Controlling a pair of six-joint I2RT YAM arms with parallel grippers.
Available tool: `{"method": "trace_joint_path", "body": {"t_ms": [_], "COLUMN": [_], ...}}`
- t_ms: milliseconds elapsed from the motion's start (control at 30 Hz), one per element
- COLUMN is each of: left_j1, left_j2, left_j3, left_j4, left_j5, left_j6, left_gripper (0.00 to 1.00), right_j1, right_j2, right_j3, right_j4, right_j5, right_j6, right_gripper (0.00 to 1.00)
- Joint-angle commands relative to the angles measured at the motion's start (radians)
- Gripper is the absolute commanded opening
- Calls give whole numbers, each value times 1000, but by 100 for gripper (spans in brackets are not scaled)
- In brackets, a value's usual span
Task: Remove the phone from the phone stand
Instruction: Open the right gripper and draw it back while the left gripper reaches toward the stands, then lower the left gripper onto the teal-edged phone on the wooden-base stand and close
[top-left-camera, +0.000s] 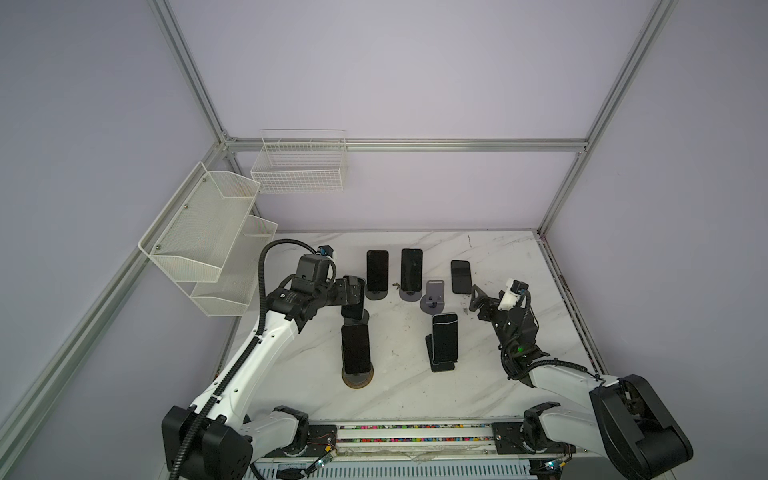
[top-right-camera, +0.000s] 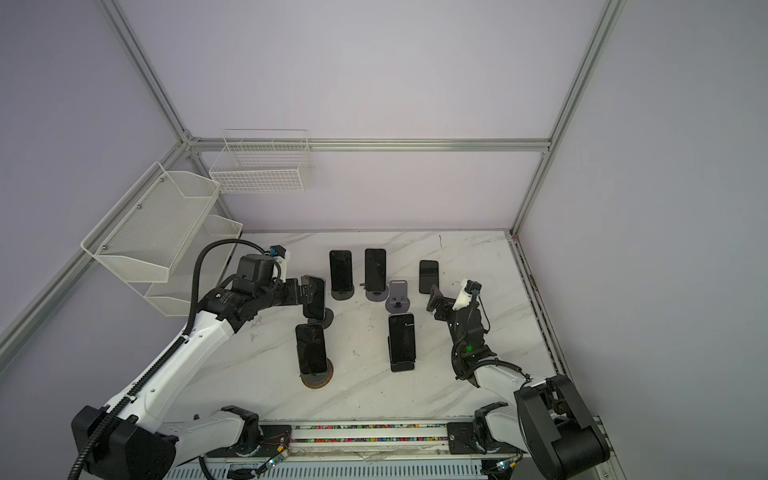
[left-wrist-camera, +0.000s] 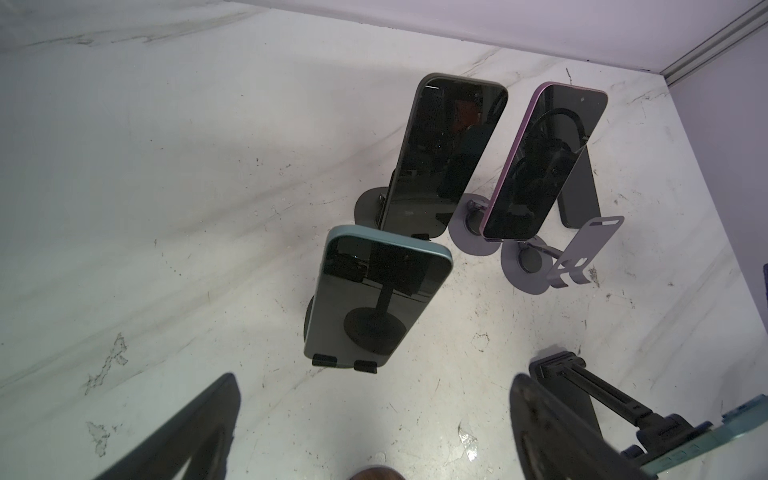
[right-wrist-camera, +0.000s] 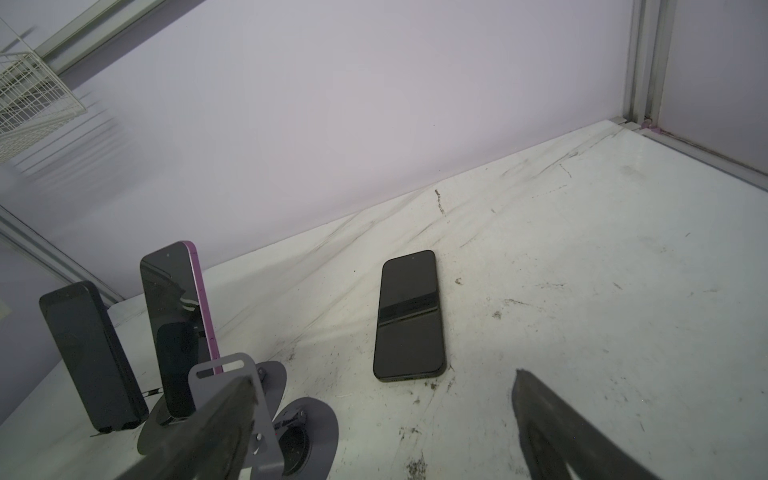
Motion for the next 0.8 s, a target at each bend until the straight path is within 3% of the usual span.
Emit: {"method": "trace_joint_path", "body": {"t_ms": [0, 300, 533, 767], "left_j1": [-16, -24, -24, -24], "left_j2": [44, 140, 209, 287], "left_j3": [132, 145, 134, 146], "left_j4": [74, 219, 255, 236], "left_j5": [-56, -15, 40, 9], "left_j6": [68, 301, 321, 320], "left_gripper": [100, 100, 100, 100], "right_j1": [4, 4, 4, 5], "right_j2": [4, 8, 30, 19], "right_j3": [0, 3, 16, 16], "right_j4": [58, 63, 59, 48], "right_j5": [5, -7, -17, 3], "right_j6": [-1, -4, 2, -4], "right_gripper": [97, 97, 97, 97]}}
